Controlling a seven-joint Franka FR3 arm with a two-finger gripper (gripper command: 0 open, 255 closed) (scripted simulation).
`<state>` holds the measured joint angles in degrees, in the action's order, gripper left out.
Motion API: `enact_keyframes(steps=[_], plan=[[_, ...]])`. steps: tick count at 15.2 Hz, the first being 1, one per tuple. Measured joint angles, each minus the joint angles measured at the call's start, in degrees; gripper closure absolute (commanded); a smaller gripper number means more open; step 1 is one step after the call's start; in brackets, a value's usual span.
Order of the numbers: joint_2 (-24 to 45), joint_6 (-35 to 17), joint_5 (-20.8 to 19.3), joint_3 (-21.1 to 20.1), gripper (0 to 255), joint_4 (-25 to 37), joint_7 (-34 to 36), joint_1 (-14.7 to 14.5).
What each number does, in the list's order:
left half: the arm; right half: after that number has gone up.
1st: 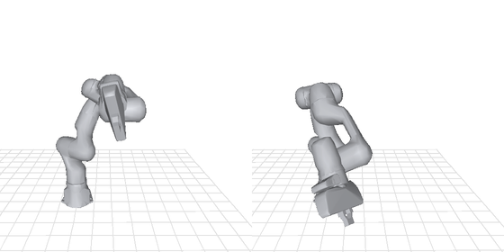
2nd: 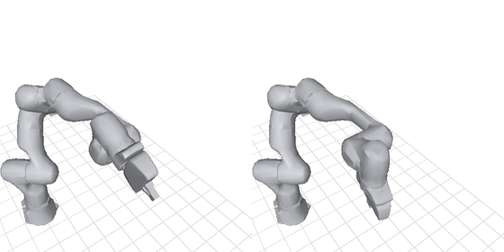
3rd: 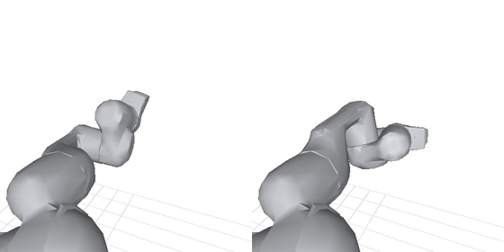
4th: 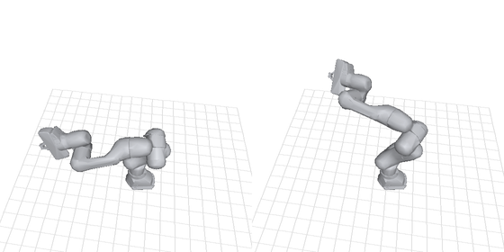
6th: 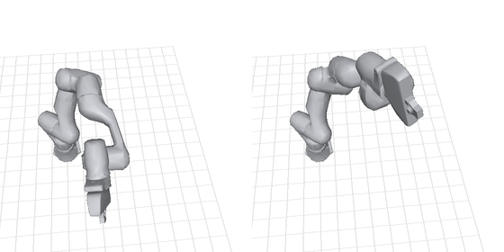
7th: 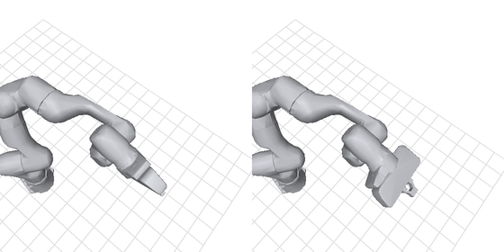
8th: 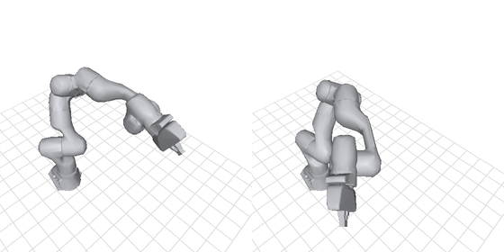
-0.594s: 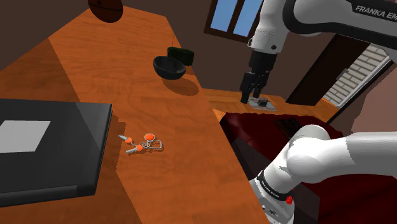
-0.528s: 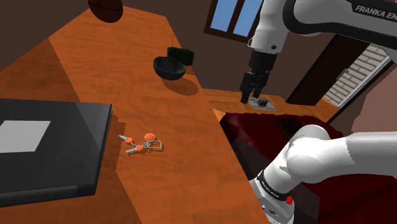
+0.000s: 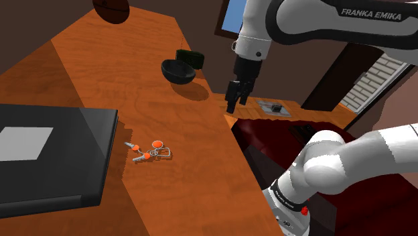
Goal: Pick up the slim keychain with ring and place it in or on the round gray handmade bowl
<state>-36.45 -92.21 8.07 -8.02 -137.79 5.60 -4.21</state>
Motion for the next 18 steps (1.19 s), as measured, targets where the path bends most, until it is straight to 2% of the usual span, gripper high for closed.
enact_keyframes(steps=[10,18], plan=[[15.9,-12.6,0.3,-8.1,0,7.6,-0.5,-4.7],[29.9,-19.6,-4.2,-14.3,0,17.3,0.9,-7.9]])
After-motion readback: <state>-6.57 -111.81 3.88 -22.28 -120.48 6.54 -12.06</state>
